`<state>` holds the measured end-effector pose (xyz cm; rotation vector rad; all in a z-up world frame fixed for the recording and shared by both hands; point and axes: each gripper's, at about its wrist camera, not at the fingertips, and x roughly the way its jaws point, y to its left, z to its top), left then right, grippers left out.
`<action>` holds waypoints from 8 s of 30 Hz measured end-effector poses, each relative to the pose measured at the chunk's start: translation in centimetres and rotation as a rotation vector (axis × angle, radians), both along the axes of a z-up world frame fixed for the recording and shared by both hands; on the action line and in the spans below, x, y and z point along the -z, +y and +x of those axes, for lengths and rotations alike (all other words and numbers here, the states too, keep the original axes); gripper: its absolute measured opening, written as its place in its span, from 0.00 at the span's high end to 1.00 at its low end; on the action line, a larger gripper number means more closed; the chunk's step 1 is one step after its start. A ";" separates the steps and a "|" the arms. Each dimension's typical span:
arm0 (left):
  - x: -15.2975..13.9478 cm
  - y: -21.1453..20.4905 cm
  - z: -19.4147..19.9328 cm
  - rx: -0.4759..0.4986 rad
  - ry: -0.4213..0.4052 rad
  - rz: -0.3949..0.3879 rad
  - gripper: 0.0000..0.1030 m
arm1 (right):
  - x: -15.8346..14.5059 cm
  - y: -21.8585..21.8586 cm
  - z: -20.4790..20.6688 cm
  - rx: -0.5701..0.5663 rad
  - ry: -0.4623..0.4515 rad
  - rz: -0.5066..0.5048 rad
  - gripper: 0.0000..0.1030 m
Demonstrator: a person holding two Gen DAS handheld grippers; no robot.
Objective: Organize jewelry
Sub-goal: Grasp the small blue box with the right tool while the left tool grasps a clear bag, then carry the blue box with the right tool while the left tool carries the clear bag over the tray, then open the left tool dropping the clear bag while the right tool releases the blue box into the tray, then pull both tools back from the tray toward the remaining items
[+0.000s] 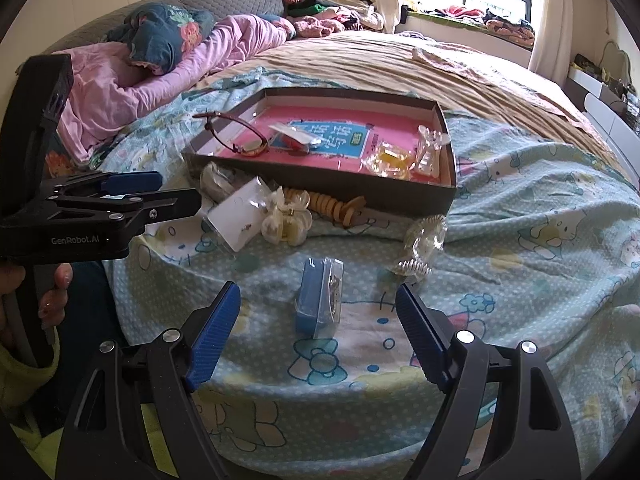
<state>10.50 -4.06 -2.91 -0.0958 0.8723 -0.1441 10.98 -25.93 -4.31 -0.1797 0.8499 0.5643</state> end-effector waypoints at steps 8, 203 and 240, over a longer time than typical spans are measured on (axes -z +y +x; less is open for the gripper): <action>1.1 -0.7 0.6 0.050 0.028 -0.061 0.70 | 2.0 0.2 0.8 0.006 0.038 0.001 0.33; -8.0 6.8 3.5 -0.106 -0.220 -0.101 0.09 | -9.9 -1.3 7.4 0.227 -0.204 0.226 0.18; -3.4 6.3 0.9 -0.130 -0.084 0.013 0.09 | -7.0 -3.2 3.7 0.193 -0.148 0.162 0.18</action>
